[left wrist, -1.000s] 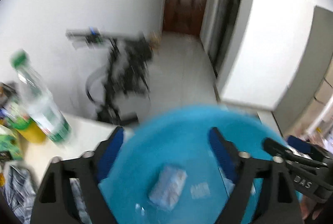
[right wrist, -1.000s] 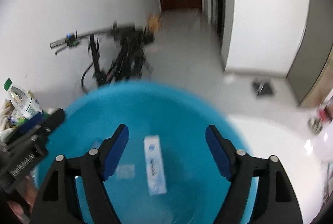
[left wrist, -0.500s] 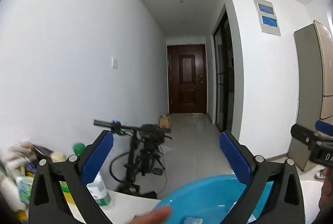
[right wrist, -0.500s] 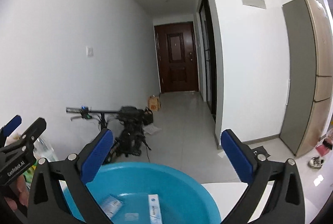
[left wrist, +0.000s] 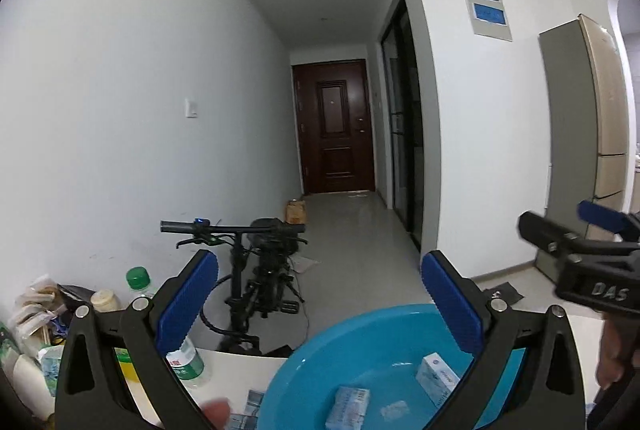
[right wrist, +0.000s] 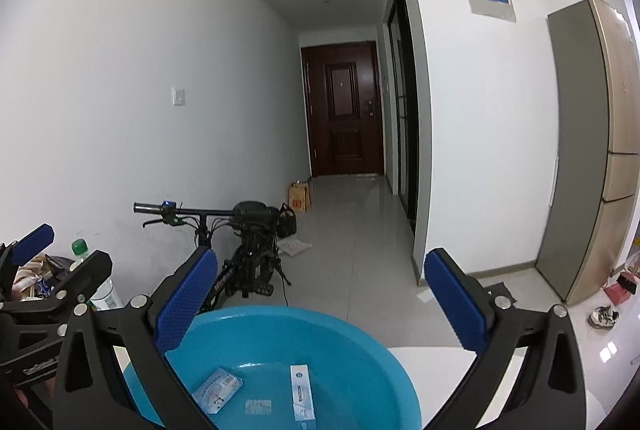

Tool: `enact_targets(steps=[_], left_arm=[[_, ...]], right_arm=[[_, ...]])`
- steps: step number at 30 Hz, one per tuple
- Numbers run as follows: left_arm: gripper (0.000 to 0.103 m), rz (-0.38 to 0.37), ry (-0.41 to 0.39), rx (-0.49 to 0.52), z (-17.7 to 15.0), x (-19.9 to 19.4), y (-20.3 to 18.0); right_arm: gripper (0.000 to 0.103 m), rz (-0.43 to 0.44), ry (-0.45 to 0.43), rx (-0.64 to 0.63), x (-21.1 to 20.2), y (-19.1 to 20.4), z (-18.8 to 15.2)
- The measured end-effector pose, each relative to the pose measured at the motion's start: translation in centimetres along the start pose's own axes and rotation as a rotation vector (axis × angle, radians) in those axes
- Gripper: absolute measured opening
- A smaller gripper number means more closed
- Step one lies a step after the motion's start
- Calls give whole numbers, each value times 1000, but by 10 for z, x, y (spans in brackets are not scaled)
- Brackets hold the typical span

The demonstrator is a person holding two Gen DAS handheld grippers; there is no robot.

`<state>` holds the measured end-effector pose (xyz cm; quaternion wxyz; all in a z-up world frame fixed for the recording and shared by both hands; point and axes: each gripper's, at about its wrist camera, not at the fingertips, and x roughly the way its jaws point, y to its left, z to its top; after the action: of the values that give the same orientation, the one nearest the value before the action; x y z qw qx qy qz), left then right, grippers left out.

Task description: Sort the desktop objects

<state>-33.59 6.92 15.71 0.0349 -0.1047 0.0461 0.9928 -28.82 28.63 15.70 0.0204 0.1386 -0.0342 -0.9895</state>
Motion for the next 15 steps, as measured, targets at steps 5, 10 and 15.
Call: enact_targets(steps=[5,10,15], left_arm=[[103,70,140,104,-3,14,-6],[103,95,166,147,-8,23,-19],[103,0,178,95,-9,20,-18]], right_arm=[[103,-4,41,3,5,-4,-3],[103,-10,72,-4,9,-6,-7],[103,-18,89,1,11,-8,-8]])
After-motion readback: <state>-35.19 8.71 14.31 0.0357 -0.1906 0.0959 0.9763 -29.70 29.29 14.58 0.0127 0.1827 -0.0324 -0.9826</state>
